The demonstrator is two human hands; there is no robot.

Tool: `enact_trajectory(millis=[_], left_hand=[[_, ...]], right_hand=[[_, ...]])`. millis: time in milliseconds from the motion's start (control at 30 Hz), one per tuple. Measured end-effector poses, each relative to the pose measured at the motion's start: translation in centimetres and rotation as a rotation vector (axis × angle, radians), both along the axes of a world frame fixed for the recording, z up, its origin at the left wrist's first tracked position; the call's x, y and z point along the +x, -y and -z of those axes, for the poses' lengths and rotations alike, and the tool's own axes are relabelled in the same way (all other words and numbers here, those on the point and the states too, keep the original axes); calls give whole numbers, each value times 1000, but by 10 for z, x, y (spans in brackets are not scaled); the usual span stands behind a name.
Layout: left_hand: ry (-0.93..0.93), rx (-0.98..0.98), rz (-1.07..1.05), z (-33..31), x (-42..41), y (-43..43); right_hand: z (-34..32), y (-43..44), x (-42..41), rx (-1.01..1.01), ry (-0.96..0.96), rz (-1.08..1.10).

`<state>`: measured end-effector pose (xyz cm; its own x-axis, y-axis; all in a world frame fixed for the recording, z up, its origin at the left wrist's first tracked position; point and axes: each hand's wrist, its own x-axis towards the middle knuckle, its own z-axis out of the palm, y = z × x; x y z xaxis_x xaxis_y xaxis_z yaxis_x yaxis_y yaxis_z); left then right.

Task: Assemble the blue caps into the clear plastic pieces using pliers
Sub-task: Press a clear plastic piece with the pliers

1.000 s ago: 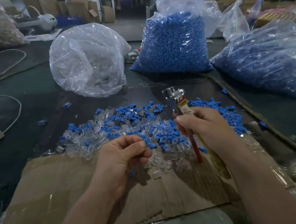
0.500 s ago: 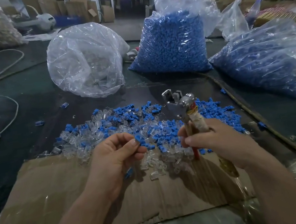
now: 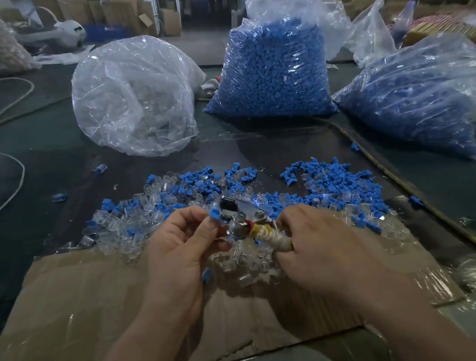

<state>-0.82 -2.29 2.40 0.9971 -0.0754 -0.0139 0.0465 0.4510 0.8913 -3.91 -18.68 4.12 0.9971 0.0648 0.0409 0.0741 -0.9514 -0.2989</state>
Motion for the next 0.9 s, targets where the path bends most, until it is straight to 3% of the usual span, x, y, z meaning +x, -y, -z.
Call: enact_trajectory(millis=[667, 900], left_hand=[[9, 79, 38, 3, -1, -2], [-16, 17, 14, 3, -2, 0]], right_hand=[[-5, -5, 1, -2, -2, -64], [-8, -9, 0, 0, -18, -74]])
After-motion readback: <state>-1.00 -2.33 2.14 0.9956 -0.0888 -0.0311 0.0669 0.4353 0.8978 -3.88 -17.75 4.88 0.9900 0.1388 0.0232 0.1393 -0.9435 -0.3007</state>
